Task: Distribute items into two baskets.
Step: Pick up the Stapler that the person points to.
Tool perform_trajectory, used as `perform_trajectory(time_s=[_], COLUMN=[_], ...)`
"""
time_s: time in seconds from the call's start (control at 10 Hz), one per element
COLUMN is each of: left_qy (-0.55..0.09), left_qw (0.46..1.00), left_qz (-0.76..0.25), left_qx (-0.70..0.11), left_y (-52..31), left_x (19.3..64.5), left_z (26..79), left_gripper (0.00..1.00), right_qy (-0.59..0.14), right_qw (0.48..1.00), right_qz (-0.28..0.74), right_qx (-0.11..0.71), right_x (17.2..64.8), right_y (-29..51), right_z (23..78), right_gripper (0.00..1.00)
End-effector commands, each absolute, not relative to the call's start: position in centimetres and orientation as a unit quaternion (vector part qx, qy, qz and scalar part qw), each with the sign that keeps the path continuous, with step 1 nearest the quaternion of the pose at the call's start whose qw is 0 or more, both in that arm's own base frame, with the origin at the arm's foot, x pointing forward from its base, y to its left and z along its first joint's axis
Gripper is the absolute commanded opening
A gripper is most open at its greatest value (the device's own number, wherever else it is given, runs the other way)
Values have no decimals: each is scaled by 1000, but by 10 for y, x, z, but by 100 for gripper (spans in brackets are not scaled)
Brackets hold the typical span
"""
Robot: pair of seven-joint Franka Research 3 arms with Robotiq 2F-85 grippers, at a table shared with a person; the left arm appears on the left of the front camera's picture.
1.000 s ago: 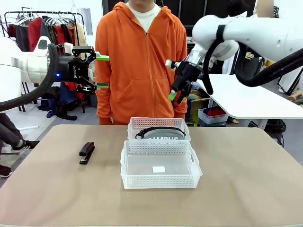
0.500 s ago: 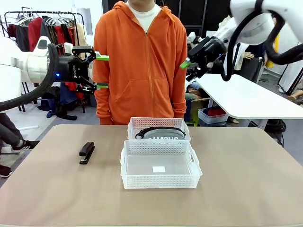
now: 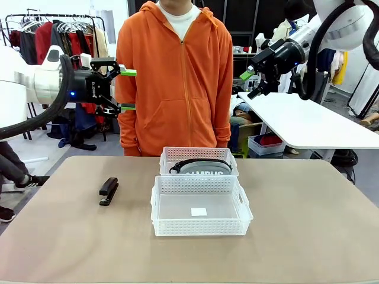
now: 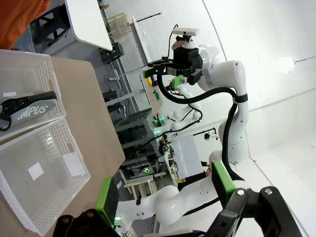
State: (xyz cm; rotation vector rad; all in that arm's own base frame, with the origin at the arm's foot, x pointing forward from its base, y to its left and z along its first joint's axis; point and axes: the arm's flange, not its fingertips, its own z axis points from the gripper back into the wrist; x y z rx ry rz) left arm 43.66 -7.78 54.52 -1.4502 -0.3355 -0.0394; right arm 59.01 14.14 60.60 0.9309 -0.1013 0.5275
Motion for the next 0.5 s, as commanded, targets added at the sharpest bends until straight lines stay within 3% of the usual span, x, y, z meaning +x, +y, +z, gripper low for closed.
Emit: perform_trajectory(time_s=[0.0,0.3,0.4], left_qy=[-153,-153,-153], left_qw=[733,733,733], left_qz=[-20,-20,-20], left_qx=[-662,-662,-662], left_y=[-78,-78,-78], left_x=[436,436,436], left_z=[547,547,547], left_gripper=[100,100,100], right_qy=[-42,-43,-50], right_qw=[851,857,851], right_qz=[252,252,185], right_qx=[458,447,489], right_x=[603,598,582], right_y=[145,145,135], right_z=[607,599,589], right_gripper=[100,100,100])
